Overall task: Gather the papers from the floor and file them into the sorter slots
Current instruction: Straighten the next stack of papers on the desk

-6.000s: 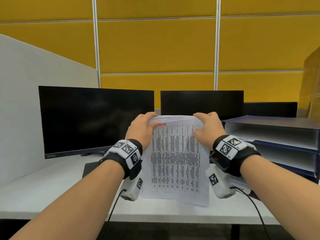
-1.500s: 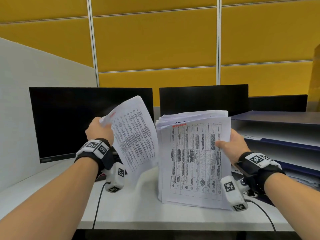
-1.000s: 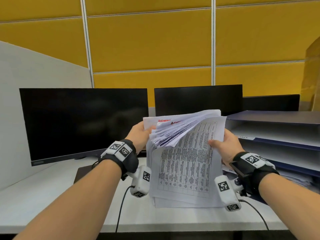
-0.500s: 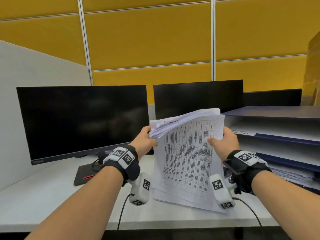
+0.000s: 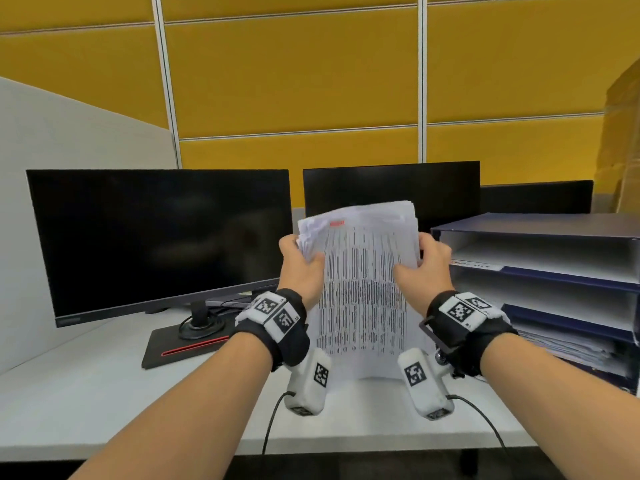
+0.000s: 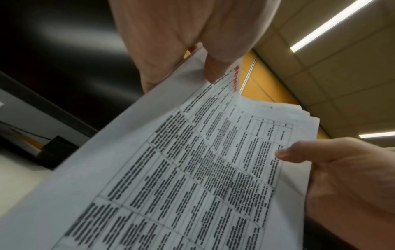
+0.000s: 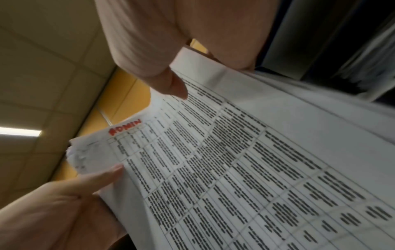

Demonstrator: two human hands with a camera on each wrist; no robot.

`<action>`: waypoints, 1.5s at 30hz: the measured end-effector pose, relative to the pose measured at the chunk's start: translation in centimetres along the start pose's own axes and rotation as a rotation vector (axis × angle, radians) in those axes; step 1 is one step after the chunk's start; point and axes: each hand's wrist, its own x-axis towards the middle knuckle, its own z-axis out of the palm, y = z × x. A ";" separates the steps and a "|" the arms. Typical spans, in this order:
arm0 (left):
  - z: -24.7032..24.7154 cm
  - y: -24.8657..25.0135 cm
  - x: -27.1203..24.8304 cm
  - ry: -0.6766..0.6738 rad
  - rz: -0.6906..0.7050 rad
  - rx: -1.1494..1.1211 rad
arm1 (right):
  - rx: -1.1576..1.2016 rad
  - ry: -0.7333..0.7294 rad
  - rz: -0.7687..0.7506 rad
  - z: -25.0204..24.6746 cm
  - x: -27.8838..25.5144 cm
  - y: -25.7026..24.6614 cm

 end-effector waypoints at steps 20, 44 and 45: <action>-1.3 -0.9 0.0 -0.149 -0.183 -0.007 | 0.176 -0.023 0.111 -1.5 -1.2 0.6; -0.2 -2.4 -0.8 0.025 -0.236 -0.015 | 0.114 -0.111 0.112 -0.5 -1.8 0.4; -0.2 -3.0 -1.0 0.004 -0.258 -0.004 | 0.114 -0.111 0.145 -0.4 -2.1 1.3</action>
